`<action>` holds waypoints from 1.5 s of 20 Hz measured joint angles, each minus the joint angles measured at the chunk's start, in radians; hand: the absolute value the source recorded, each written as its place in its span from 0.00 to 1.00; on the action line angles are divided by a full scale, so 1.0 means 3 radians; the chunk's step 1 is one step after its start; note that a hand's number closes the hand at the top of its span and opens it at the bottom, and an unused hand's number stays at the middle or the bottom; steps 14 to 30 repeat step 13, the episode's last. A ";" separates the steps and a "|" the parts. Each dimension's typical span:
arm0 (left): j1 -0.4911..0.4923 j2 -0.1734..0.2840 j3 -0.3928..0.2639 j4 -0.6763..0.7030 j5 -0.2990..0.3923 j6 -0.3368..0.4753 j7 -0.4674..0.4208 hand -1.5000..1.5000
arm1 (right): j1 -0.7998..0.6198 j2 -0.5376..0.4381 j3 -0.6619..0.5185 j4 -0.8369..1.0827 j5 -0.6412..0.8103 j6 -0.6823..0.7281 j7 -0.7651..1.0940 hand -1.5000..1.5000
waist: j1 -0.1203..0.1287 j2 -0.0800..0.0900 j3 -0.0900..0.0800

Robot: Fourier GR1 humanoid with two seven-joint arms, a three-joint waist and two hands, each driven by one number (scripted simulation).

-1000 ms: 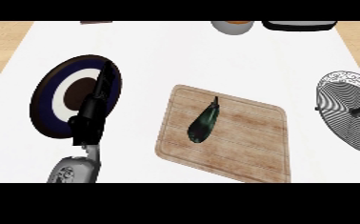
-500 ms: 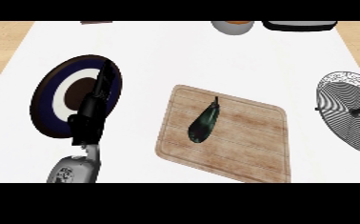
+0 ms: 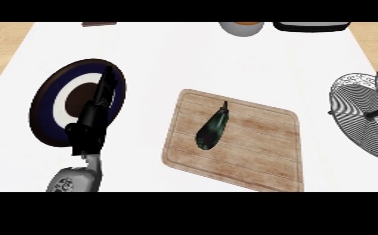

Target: Pick the tomato from the cutting board and place it in the tiered basket

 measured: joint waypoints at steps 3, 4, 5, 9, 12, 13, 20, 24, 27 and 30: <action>0.0041 0.0026 0.0018 -0.0074 0.0008 -0.0008 0.0037 0.50 | 0.0117 -0.0151 -0.0404 0.0126 -0.0181 0.0036 0.0018 0.00 | -0.0024 -0.0008 0.0001; 0.0077 0.0037 0.0023 -0.0096 0.0006 -0.0008 0.0032 0.50 | 0.0170 -0.0204 -0.0557 0.0174 -0.0261 0.0072 0.0010 0.00 | -0.0035 -0.0012 0.0002; 0.0079 0.0027 0.0009 -0.0094 -0.0019 0.0011 0.0029 0.50 | 0.0245 -0.0215 -0.0699 0.0180 -0.0331 0.0094 -0.0007 0.00 | -0.0047 -0.0013 0.0002; 0.0107 0.0016 0.0026 -0.0110 -0.0017 0.0033 0.0025 0.50 | 0.0583 -0.0398 -0.1325 0.0383 -0.0684 0.0354 -0.0166 0.00 | -0.0088 -0.0019 0.0003; 0.0091 0.0049 0.0065 -0.0134 -0.0003 0.0021 0.0054 0.50 | 0.0955 -0.0494 -0.1771 0.0595 -0.0902 0.0612 -0.0432 0.00 | -0.0112 -0.0020 0.0004; 0.0107 0.0039 0.0062 -0.0138 -0.0004 0.0029 0.0046 0.50 | 0.1076 -0.0551 -0.1911 0.0716 -0.0969 0.0707 -0.0520 0.00 | -0.0122 -0.0022 0.0005; 0.0107 0.0039 0.0062 -0.0138 -0.0004 0.0029 0.0046 0.50 | 0.1076 -0.0551 -0.1911 0.0716 -0.0969 0.0707 -0.0520 0.00 | -0.0122 -0.0022 0.0005; 0.0107 0.0039 0.0062 -0.0138 -0.0004 0.0029 0.0046 0.50 | 0.1076 -0.0551 -0.1911 0.0716 -0.0969 0.0707 -0.0520 0.00 | -0.0122 -0.0022 0.0005; 0.0107 0.0039 0.0062 -0.0138 -0.0004 0.0029 0.0046 0.50 | 0.1076 -0.0551 -0.1911 0.0716 -0.0969 0.0707 -0.0520 0.00 | -0.0122 -0.0022 0.0005; 0.0107 0.0039 0.0062 -0.0138 -0.0004 0.0029 0.0046 0.50 | 0.1076 -0.0551 -0.1911 0.0716 -0.0969 0.0707 -0.0520 0.00 | -0.0122 -0.0022 0.0005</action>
